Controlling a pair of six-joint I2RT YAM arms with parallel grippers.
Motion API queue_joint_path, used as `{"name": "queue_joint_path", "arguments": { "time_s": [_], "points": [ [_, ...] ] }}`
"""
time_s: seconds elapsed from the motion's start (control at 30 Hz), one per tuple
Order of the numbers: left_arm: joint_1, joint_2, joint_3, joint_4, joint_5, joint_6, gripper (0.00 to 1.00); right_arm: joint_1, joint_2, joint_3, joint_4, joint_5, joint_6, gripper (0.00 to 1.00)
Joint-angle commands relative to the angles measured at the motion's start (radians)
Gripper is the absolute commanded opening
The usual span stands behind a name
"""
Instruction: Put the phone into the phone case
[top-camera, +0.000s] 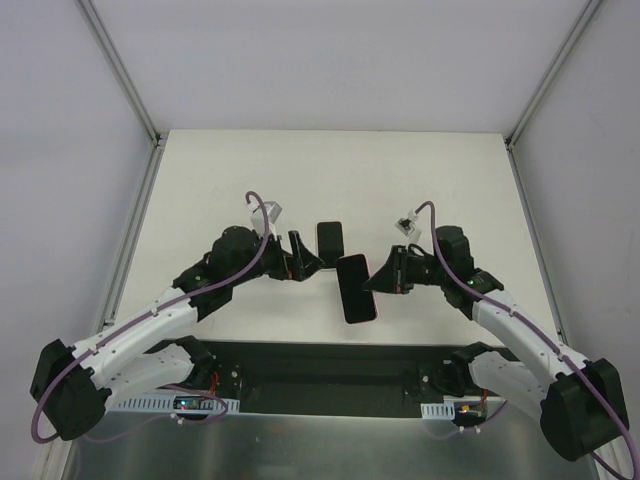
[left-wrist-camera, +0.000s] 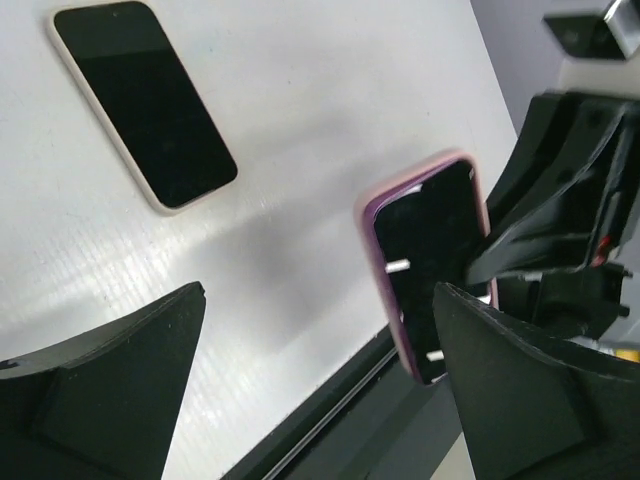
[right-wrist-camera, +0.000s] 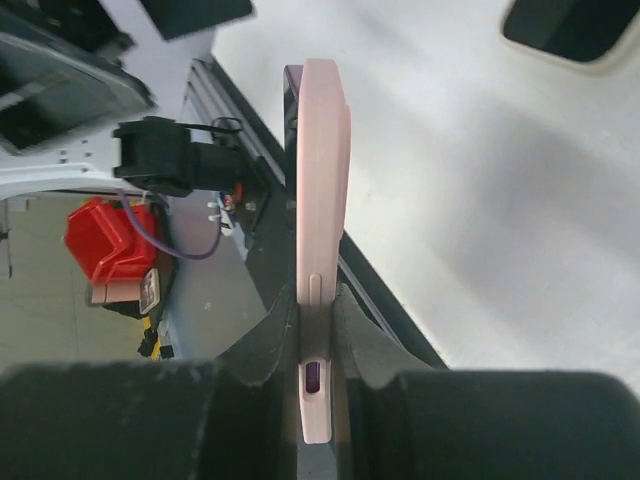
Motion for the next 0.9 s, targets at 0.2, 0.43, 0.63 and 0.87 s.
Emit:
{"name": "queue_joint_path", "arguments": {
  "time_s": [0.2,0.43,0.63,0.87],
  "points": [
    [0.009,-0.131,-0.081,0.159,0.324,0.063,0.85,0.001,-0.010,0.084,0.283,-0.243,0.219,0.02],
    [0.014,-0.080,-0.262,0.657,0.329,-0.225,0.80,0.039,-0.007,0.098,0.375,-0.318,0.285,0.03],
    [0.015,0.018,-0.288,0.881,0.350,-0.317,0.78,0.082,-0.009,0.103,0.425,-0.341,0.333,0.05],
    [0.017,0.042,-0.308,0.998,0.347,-0.363,0.54,0.094,-0.018,0.083,0.427,-0.325,0.326,0.05]
  ]
}}
